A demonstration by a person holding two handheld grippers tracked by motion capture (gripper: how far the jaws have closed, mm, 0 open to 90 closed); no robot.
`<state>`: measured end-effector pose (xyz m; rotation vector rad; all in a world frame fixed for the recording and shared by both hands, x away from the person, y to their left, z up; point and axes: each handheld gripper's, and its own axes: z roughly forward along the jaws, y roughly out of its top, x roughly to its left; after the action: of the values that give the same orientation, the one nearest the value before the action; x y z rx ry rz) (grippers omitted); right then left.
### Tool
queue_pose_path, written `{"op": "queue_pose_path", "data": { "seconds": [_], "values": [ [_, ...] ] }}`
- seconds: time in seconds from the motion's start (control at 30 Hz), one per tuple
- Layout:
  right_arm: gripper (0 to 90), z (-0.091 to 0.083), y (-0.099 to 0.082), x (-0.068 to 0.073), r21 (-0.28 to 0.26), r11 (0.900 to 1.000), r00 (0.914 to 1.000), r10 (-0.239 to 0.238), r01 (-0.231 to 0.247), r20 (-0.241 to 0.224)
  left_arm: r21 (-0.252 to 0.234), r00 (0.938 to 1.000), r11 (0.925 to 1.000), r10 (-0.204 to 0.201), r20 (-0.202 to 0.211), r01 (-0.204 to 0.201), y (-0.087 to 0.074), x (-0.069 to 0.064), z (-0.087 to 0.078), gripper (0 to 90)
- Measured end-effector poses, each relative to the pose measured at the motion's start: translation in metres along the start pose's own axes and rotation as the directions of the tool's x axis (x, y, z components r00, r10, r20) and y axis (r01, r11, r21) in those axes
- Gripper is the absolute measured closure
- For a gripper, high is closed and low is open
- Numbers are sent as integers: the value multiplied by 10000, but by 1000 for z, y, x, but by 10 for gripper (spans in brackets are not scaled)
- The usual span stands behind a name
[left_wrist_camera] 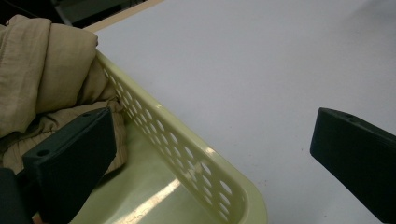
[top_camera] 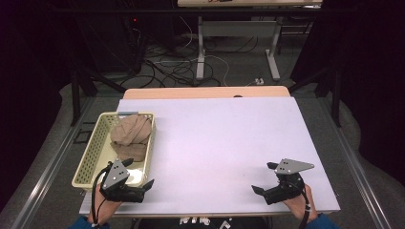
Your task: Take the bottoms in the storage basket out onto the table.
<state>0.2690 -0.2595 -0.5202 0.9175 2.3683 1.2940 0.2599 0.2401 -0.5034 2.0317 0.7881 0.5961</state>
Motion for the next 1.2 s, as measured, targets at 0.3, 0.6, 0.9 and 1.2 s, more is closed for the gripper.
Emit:
{"op": "queue_pose_path", "data": {
  "seconds": [0.3, 0.6, 0.9, 1.2],
  "values": [
    [0, 3, 0, 0, 102, 9999, 10000, -86, 86, 4, 245, 10000, 9997, 71, 30, -71, 0, 0, 0, 3],
    [0, 2, -1, 0, 418, 9991, 9999, 83, -79, -102, 692, 10000, 9976, 44, -77, -39, 4, 3, 0, 2],
    [0, 4, -1, 0, 319, 9994, 9999, 107, -105, -64, 1107, 9997, 9936, -190, -141, 204, 10, 11, -3, 2],
    [0, 4, -2, 0, 340, 9994, 9999, 110, -109, -52, 1320, 9998, 9911, -182, -119, 196, 16, 18, -2, 2]
  ]
}}
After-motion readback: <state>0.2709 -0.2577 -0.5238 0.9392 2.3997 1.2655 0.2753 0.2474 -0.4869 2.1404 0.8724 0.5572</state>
